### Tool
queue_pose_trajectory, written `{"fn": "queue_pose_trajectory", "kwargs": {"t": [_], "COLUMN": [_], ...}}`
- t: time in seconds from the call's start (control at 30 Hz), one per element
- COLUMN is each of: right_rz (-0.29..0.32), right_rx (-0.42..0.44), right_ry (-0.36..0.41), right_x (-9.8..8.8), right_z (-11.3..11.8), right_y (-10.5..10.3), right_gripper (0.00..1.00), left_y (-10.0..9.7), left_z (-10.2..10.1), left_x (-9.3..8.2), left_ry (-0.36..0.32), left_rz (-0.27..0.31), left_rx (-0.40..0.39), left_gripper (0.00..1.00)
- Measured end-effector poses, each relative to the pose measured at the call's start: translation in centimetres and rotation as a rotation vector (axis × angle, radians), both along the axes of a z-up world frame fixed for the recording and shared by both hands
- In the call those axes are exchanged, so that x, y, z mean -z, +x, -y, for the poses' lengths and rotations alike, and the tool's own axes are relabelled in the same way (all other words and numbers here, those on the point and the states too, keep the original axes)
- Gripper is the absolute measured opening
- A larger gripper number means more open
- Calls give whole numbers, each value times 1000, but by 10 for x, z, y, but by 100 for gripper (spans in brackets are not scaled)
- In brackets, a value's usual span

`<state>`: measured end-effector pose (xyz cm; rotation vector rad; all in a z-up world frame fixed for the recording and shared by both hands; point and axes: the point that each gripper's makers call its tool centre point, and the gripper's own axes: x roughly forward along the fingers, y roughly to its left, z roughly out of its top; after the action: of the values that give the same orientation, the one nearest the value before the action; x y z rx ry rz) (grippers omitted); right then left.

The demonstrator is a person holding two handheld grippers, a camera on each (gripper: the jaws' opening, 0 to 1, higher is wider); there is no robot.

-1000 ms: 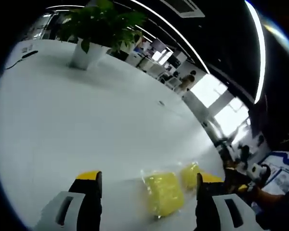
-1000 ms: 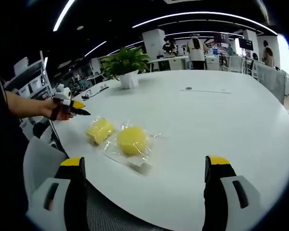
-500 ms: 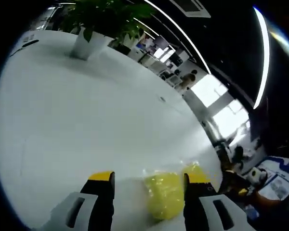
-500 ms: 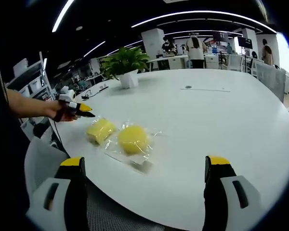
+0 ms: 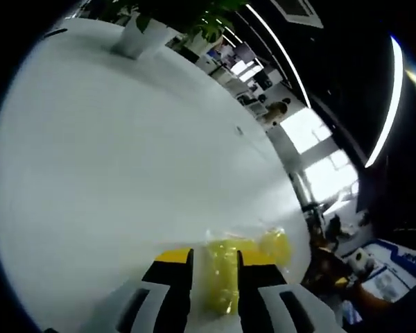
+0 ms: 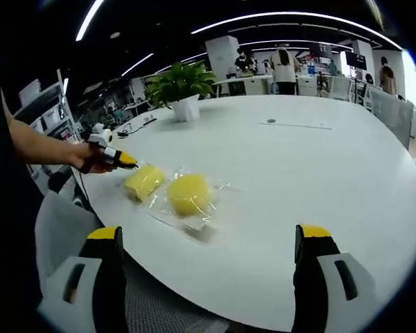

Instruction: Compare the silicone blocks by pressing each to a similar depth, holding the contact briefly, and releasing to observe deformation and rebound differences across the visible hardness samples.

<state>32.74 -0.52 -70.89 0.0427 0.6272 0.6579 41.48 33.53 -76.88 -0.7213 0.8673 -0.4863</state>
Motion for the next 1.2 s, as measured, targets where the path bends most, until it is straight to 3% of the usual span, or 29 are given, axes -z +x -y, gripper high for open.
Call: {"fn": "queue_pose_trajectory", "kwargs": {"t": [0.1, 0.4, 0.43, 0.53, 0.6, 0.8, 1.07, 1.2], "right_rz": [-10, -14, -14, -14, -18, -21, -16, -18], "right_rx": [2, 6, 8, 11, 13, 14, 15, 9], "right_ry": [-5, -12, -11, -10, -9, -7, -1, -2], "right_x": [2, 3, 3, 5, 7, 9, 7, 8], "right_z": [2, 3, 3, 2, 2, -1, -7, -8], "right_y": [-3, -5, -5, -6, -7, -9, -7, -7], "right_gripper": [96, 96, 96, 96, 96, 96, 96, 96], "left_y": [7, 10, 10, 10, 10, 10, 10, 9], "left_z": [-3, 6, 7, 10, 10, 8, 7, 7], "left_x": [2, 10, 10, 9, 10, 10, -4, -19], "left_ry": [-31, -59, -55, -22, -6, -36, -18, -58], "left_rz": [-10, -34, -23, 7, 26, 9, 101, 129], "left_rx": [-48, -61, -60, -30, -20, -45, -43, -65], "left_gripper": [21, 12, 6, 0, 0, 0, 0, 0]}}
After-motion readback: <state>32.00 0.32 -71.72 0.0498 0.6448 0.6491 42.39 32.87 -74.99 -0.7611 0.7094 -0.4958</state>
